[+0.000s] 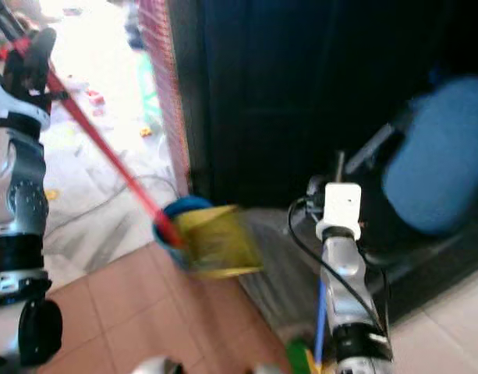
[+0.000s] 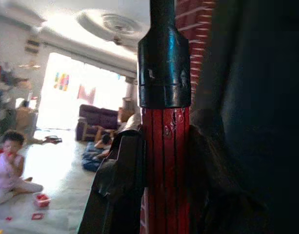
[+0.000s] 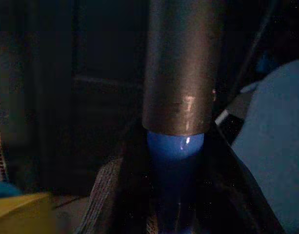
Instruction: Sweep floor
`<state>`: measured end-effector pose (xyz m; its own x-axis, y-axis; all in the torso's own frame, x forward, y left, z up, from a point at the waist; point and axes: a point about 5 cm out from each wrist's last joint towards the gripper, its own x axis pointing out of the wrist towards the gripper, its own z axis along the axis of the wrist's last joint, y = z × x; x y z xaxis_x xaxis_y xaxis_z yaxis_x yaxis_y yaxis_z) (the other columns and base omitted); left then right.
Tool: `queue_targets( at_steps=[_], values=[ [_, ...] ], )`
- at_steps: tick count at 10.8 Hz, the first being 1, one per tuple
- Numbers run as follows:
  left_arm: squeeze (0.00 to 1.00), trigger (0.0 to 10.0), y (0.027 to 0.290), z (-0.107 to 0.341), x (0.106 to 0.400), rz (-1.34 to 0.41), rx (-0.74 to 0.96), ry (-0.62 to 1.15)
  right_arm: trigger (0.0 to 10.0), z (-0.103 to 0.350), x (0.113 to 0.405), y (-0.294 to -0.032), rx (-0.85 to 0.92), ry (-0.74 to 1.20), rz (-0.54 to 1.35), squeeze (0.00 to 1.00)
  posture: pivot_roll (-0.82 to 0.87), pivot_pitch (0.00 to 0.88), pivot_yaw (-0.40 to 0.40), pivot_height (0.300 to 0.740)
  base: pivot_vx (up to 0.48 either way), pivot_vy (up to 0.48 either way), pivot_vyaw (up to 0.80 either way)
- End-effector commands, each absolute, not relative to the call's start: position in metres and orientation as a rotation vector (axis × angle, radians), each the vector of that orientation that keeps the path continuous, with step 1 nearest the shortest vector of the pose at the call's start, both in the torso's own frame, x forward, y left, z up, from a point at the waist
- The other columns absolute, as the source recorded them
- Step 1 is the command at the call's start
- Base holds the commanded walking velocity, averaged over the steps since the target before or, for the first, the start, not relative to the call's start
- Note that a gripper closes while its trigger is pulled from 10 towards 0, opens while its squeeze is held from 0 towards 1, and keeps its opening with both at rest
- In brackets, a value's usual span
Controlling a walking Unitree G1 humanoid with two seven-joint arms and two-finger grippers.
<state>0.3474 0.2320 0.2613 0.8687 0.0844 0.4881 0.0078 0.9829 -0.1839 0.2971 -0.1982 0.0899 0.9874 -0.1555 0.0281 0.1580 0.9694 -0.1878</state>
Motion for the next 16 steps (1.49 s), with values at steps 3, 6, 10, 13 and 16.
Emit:
queue_targets(
  at_steps=[3,6,10,13,16],
  values=[
    [0.00,10.0,0.244,0.285,0.345,0.093,-0.116,-0.611,10.0,0.101,0.301,-0.197,-0.227,-0.064,-0.143,0.00,-0.08,0.000,-0.001,0.740,0.292,0.380,0.00],
    [0.00,10.0,0.245,0.286,0.346,0.102,-0.090,-0.622,10.0,0.101,0.301,-0.196,-0.228,-0.063,-0.139,0.00,-0.08,0.000,-0.002,0.740,0.240,0.416,0.00],
    [0.00,10.0,0.237,0.285,0.346,0.096,-0.041,-0.635,10.0,0.100,0.301,-0.196,-0.226,-0.063,-0.138,0.00,-0.08,0.000,-0.002,0.740,0.272,0.274,0.00],
    [0.00,10.0,0.219,0.277,0.348,0.073,-0.055,-0.624,10.0,0.100,0.302,-0.193,-0.222,-0.066,-0.132,0.00,-0.07,0.000,-0.002,0.740,0.320,0.000,0.00],
    [0.00,10.0,0.201,0.269,0.347,0.032,-0.061,-0.610,10.0,0.100,0.302,-0.190,-0.236,-0.070,-0.123,0.00,-0.07,0.000,0.000,0.740,0.000,0.000,0.00]
  ],
)
